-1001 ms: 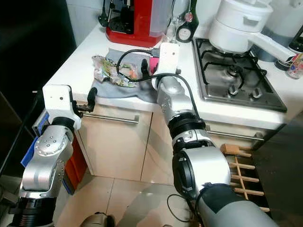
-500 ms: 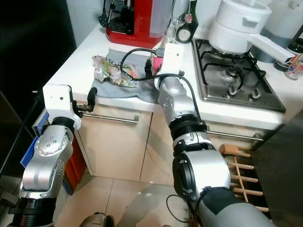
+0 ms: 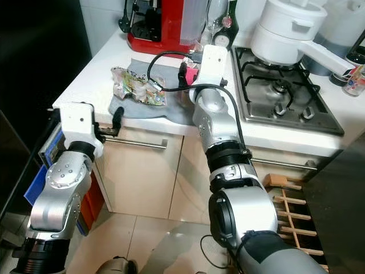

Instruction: Restocking fridge

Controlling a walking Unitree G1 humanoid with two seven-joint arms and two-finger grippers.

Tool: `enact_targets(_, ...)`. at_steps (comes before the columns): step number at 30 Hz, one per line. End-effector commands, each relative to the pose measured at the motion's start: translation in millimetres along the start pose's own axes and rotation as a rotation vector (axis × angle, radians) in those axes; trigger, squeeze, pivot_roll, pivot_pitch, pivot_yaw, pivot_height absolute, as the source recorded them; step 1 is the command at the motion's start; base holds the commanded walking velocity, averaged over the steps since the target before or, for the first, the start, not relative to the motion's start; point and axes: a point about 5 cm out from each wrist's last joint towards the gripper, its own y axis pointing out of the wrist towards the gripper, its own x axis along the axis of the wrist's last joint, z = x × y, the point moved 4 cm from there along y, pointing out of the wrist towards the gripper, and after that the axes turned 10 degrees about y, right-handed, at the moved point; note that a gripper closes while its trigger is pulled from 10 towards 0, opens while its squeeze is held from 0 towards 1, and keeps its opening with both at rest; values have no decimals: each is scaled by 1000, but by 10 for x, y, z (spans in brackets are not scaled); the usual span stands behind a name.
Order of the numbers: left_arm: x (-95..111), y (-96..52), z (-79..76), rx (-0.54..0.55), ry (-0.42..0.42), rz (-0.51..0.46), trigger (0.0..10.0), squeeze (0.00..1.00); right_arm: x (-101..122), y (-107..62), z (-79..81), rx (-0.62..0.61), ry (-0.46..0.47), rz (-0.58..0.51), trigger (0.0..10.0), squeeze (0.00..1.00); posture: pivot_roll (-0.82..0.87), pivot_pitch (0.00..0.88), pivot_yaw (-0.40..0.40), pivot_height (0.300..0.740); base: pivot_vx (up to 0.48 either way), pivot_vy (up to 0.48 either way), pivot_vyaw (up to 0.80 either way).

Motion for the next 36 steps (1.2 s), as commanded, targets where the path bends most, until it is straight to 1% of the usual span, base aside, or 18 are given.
enact_targets(1,131,2,-45,-33,9,-58,10000,0,-17,-28,-8,-5,26,17,10000,0,128,0,-83,740,0,0,0)
enact_targets(3,209,10,-62,-52,17,-93,10000,0,-55,-67,46,10,38,34,10000,0,124,0,-82,740,0,0,0)
enact_targets(4,209,10,-62,-52,17,-93,10000,0,-55,-67,46,10,38,34,10000,0,124,0,-82,740,0,0,0)
enact_targets(6,263,4,-99,-75,42,-126,10000,0,-92,-83,65,9,38,53,10000,0,124,0,-82,740,0,0,0)
enact_targets(10,295,-4,-115,-83,53,-145,10000,0,-145,-96,47,-10,39,84,10000,0,125,0,-84,740,0,0,0)
enact_targets(15,302,-4,-106,-81,52,-150,10000,0,-204,-107,9,-35,24,109,10000,0,126,0,-85,740,0,0,0)
enact_targets(22,292,1,-88,-76,58,-152,10000,0,-162,-119,-1,-53,40,110,10000,0,127,0,-88,740,0,0,0)
enact_targets(28,280,0,-97,-76,59,-148,10000,0,-245,-124,-67,-82,44,155,10000,0,126,0,-90,740,0,0,0)
enact_targets(30,273,-1,-100,-78,59,-145,10000,0,-278,-133,-93,-102,81,180,10000,0,125,0,-93,740,0,0,0)
enact_targets(36,263,1,-102,-78,59,-142,10000,0,-283,-141,-92,-108,109,200,10000,0,124,0,-93,740,0,0,0)
